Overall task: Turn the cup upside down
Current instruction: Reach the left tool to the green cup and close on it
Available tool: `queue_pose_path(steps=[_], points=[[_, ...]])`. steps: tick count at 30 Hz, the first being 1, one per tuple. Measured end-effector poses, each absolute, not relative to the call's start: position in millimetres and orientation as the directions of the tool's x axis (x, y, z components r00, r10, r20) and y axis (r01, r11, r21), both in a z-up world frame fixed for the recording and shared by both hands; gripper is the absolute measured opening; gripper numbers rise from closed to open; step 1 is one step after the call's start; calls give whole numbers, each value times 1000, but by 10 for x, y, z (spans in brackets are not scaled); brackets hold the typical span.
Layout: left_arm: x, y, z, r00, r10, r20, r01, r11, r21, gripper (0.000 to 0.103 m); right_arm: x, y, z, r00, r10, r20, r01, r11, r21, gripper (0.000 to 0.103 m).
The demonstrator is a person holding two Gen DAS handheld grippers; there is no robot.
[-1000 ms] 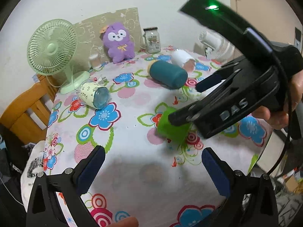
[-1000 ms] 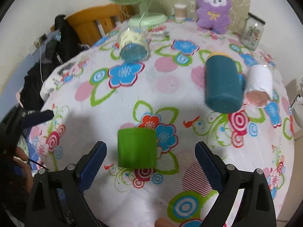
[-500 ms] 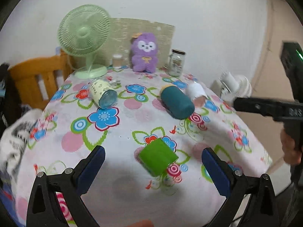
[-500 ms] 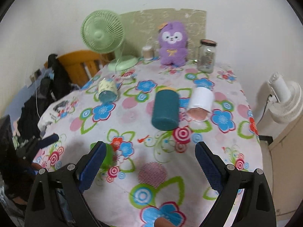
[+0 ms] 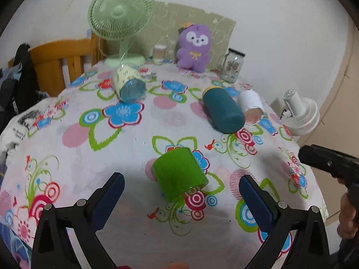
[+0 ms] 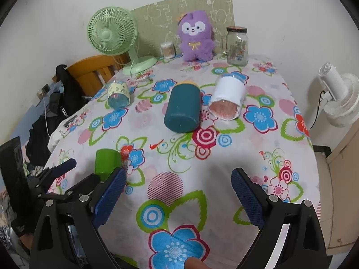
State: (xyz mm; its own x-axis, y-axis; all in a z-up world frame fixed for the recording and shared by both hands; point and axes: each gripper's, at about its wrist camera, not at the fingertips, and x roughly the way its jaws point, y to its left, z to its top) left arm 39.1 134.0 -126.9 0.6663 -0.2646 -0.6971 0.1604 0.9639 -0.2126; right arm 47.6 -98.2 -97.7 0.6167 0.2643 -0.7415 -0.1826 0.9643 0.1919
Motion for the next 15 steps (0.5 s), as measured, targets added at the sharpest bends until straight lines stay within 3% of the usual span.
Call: queue_pose_path(steps=[9, 11, 13, 15], points=[[513, 1237, -1477, 662, -165, -731, 95, 986, -136, 101, 560, -985, -1222, 577, 294, -762, -199, 956, 217, 96], [552, 1231, -1527, 653, -143, -744, 85, 990, -115, 94, 559, -998, -1249, 573, 296, -765, -198, 955, 221, 96], [584, 1236, -1567, 634, -159, -757, 88, 987, -134, 79, 559, -1032, -1270, 571, 294, -766, -193, 955, 224, 96], [598, 1252, -1585, 625, -172, -761, 89, 985, -150, 76, 568, -1064, -1279, 573, 294, -765, -184, 956, 229, 96]])
